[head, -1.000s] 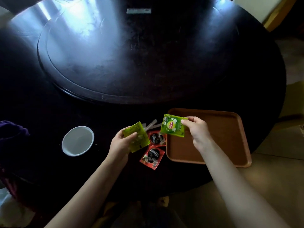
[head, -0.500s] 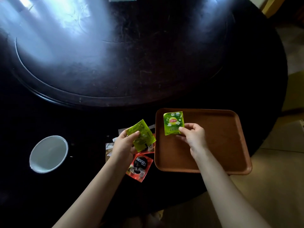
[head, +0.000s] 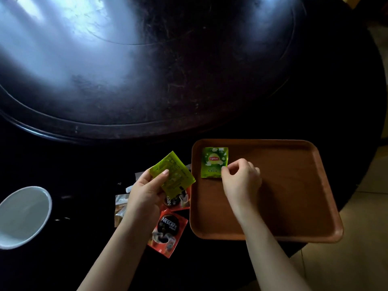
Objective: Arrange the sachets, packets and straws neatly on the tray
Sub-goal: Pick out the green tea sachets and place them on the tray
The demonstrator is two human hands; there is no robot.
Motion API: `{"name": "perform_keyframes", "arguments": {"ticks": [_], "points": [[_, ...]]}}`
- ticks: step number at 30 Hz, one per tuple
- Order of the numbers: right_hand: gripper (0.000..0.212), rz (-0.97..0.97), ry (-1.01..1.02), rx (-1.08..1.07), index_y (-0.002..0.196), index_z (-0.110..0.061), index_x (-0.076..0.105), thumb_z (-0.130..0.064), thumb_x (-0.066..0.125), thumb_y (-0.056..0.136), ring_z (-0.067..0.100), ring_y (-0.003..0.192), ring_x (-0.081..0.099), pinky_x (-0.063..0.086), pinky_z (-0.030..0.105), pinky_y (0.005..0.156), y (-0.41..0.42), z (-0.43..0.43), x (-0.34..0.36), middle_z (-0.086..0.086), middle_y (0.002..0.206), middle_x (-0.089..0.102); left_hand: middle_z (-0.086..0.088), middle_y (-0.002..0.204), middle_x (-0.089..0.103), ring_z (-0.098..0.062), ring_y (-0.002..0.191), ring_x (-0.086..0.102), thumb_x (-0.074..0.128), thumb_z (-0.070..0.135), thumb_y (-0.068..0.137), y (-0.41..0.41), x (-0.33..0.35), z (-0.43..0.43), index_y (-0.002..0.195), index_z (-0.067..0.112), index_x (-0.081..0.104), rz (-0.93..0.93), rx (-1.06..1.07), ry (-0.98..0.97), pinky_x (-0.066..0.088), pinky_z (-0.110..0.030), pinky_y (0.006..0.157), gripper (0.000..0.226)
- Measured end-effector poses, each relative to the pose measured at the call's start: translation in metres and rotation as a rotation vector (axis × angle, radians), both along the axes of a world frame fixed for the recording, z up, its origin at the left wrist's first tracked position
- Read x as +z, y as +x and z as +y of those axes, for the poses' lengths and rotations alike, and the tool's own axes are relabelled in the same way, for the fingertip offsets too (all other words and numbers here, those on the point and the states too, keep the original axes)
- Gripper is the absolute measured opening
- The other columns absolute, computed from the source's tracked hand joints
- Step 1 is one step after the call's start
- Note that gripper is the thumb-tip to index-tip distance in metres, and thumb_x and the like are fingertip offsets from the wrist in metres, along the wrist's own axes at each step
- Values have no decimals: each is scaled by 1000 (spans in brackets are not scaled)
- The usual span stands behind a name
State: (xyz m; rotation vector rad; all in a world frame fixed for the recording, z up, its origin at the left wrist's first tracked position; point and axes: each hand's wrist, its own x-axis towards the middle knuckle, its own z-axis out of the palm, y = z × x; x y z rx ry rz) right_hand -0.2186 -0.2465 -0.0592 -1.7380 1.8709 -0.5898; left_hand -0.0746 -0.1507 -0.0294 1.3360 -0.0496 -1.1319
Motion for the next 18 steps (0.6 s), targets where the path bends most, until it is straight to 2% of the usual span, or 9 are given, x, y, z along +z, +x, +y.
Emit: {"name": "perform_keyframes", "arguments": {"ticks": [7,10,12,15,16,18], "points": [[14,56,-78,29,74,-12,59,-24,63,80,33,93,54,37,40,79,4,-4,-10,10,88,67,-3,74,73,-14,68,72,53,2,85,-7,-3,-12,90,10,64,-44,-10,-32,60,-28,61,15],[17,40,-103,53,81,-11,59,-28,62,81,31,93,55,40,42,80,3,-6,-7,11,89,65,-5,77,72,-14,68,72,54,3,84,-12,0,-17,91,10,64,-30,-14,-52,60,-30,64,14],[28,-166,-128,151,89,-11,60,-38,56,83,22,90,56,46,35,78,-3,0,2,6,89,63,-4,77,73,-14,68,72,58,5,78,-15,3,-21,90,10,64,2,-18,-81,60,-29,62,14],[37,-550,38,368,93,-24,62,-55,47,81,5,79,62,47,16,69,-10,18,23,-11,83,66,-5,75,73,-13,66,71,60,8,70,-24,9,-29,89,8,63,95,-56,-138,58,-24,58,19],[30,-581,56,407,93,-27,63,-52,51,82,4,77,64,48,15,67,-11,22,25,-12,80,67,-5,72,73,-12,63,71,59,8,71,-28,10,-30,87,8,63,122,-82,-155,58,-23,57,17],[15,-587,-15,381,92,-29,67,-35,60,80,5,72,63,50,21,65,-15,23,22,-8,80,68,-2,68,73,-10,61,69,61,7,72,-35,13,-31,83,10,64,97,-146,-188,56,-21,55,12]]}}
